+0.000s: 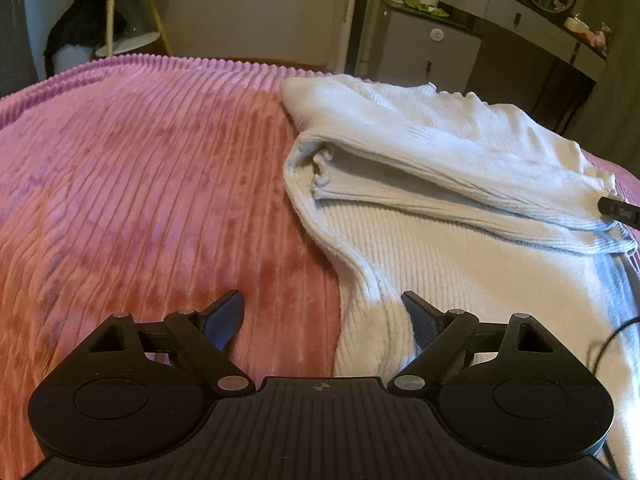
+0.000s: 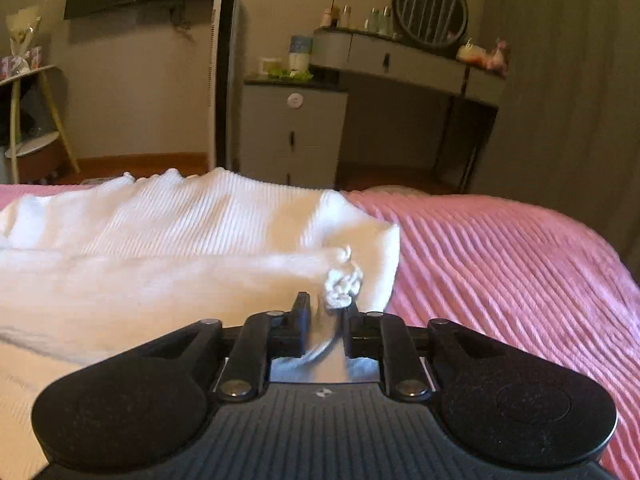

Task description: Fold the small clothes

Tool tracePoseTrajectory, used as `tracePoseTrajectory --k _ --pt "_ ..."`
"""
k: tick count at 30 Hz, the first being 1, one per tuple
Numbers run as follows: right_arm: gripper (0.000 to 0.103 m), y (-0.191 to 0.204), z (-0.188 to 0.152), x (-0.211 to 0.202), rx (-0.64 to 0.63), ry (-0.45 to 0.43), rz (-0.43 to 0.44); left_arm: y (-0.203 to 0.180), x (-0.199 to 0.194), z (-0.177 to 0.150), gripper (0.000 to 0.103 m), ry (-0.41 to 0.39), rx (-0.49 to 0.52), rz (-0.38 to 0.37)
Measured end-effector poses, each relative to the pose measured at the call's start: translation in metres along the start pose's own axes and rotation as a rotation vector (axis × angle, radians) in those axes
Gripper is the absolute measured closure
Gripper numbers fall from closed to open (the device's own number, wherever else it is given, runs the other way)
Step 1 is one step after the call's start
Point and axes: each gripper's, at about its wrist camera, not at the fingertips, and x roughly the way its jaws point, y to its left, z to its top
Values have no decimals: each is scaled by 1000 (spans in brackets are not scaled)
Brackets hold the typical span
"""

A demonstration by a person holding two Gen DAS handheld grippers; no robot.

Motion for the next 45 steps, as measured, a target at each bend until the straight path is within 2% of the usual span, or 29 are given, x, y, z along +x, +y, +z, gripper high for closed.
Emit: tracePoseTrajectory --k 1,2,4,7,10,12,13,14,17,19,22,24,25,26,28,31,33,34,36,38,39,40,42,45 --pt "77 -5 0 -13 28 -32 22 0 1 0 12 -4 5 2" --pt "61 -10 0 -25 60 -50 41 -1 1 0 12 -6 10 3" --pt "47 -24 -4 -56 143 -52 112 0 1 0 12 -10 8 2" --pt "46 -42 -26 -100 226 6 191 1 0 -1 16 -15 5 1" --pt "43 -56 -52 -135 262 126 227 -2 -12 -9 23 -7 8 17" --pt "32 -68 -71 -153 281 185 262 -4 -22 -15 27 5 7 34" --pt "23 -73 -78 -161 286 209 274 -7 -26 -18 27 15 9 33" --pt "19 -76 -85 -169 289 224 271 -8 -29 -21 27 24 16 33" --pt "19 -90 -96 -184 315 269 270 -13 -41 -32 27 50 66 31" --pt "19 -100 -106 -186 370 316 303 -13 -50 -42 28 62 91 25" --pt "20 -106 -123 -180 424 385 319 -9 -59 -53 29 86 82 8" --pt "28 -104 -135 -175 434 429 307 -5 -65 -58 31 104 63 5" --pt "38 -104 -139 -172 439 447 308 -4 -67 -59 31 112 58 9" --pt "44 -104 -144 -171 448 460 310 -3 -69 -61 31 122 55 14" --pt "49 -106 -147 -172 468 455 311 -2 -73 -64 38 139 53 21" --pt "64 -105 -146 -175 443 450 328 -1 -75 -68 44 150 56 32" --pt "68 -103 -145 -176 412 453 327 -1 -77 -70 48 156 54 42" --pt "71 -103 -145 -177 408 453 335 -1 -78 -70 54 155 54 42" --pt "72 -104 -144 -178 401 455 337 -2 -79 -71 64 162 49 34" --pt "72 -105 -145 -178 409 467 337 -1 -80 -72 68 168 41 27" --pt "71 -106 -145 -178 416 475 336 0 -81 -72 74 170 40 26" --pt "70 -108 -146 -178 421 481 340 1 -83 -72 81 171 36 22" --pt "65 -109 -146 -176 415 498 338 7 -85 -72 89 181 2 -9" --pt "64 -111 -147 -177 419 507 350 19 -89 -74 91 193 -64 -46"
